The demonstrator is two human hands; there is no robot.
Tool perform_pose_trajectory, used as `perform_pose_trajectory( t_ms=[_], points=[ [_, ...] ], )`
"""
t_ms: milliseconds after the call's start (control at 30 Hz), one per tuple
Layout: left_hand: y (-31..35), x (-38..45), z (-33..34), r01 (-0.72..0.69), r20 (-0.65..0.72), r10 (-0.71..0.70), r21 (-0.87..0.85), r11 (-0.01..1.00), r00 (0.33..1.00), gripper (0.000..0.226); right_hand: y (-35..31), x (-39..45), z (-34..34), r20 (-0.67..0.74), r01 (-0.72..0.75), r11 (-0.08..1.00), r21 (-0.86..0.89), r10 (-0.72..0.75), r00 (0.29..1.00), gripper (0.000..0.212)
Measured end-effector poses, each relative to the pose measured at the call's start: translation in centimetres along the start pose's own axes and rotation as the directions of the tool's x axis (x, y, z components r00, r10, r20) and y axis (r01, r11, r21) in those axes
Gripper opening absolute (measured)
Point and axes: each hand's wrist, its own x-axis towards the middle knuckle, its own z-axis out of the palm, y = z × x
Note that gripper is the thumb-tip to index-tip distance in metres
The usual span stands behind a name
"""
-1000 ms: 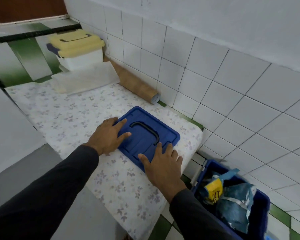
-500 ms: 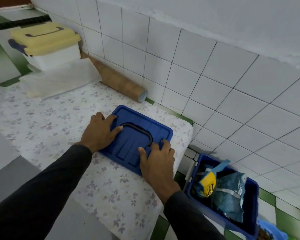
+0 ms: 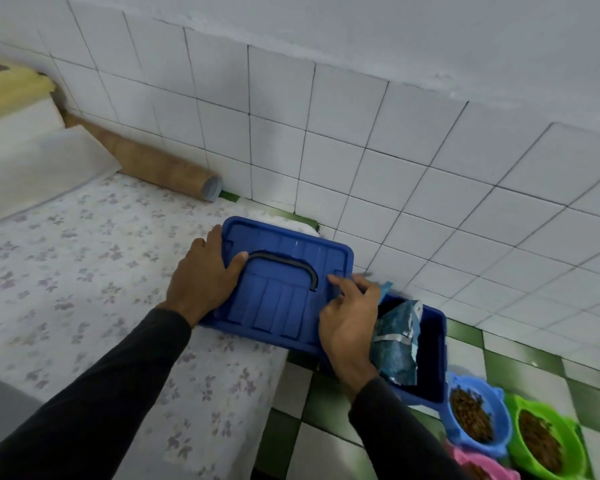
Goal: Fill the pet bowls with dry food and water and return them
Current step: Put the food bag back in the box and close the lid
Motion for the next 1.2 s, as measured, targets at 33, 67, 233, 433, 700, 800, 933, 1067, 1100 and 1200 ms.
perform_pose_trajectory(
  t_ms=[33,67,233,433,700,800,933,1067,1100,1200],
  points=[
    [1.1,-0.3,0.8,0.003,0.007,-0.003,-0.009,1.000,1.000,0.080,1.0,0.2,-1.0,-0.004,-0.008,1.000,-0.024,0.008,1.000,0.042],
    [2.3,-0.6,1.6,0.002,0.018,-0.001,-0.013,1.000,1.000,0.080,1.8,0.4,-2.1,0.002,-0.016,0.999,-0.043,0.016,1.000,0.042],
    [7.6,-1.9,6.3,-0.063,0.051,0.062,0.021,0.998,0.997,0.055,6.5,1.3,-6.9,-0.015,-0.090,0.988,-0.124,0.089,0.996,0.046],
    [11.2,-3.5,11.6,-0.088,0.150,0.092,-0.036,0.995,0.984,0.027,11.5,2.1,-12.0,-0.100,-0.134,0.965,-0.225,0.114,0.988,0.043],
    [12.3,-4.1,15.7,-0.082,0.262,0.086,-0.023,0.996,0.961,0.016,15.8,3.1,-13.4,-0.042,-0.196,0.891,-0.409,0.196,0.980,0.046],
    [11.7,-4.1,16.9,-0.081,0.232,0.068,0.045,0.996,0.970,0.023,16.8,3.2,-13.3,-0.027,-0.201,0.890,-0.410,0.209,0.978,0.046],
    [11.5,-4.0,17.8,-0.121,0.238,0.092,0.112,0.986,0.967,0.042,18.2,3.3,-13.2,0.009,-0.202,0.866,-0.457,0.231,0.973,0.048],
    [11.2,-4.2,18.4,-0.108,0.227,0.084,0.092,0.990,0.970,0.044,19.3,3.1,-13.1,0.028,-0.178,0.842,-0.509,0.223,0.974,0.050],
    [11.1,-4.2,18.4,-0.113,0.218,0.093,0.085,0.990,0.972,0.045,19.4,3.1,-13.1,0.031,-0.174,0.836,-0.521,0.222,0.975,0.050],
    [11.1,-4.4,18.6,-0.141,0.236,0.121,0.071,0.987,0.964,0.044,20.1,3.3,-13.3,0.023,-0.180,0.822,-0.540,0.229,0.973,0.053]
  ],
)
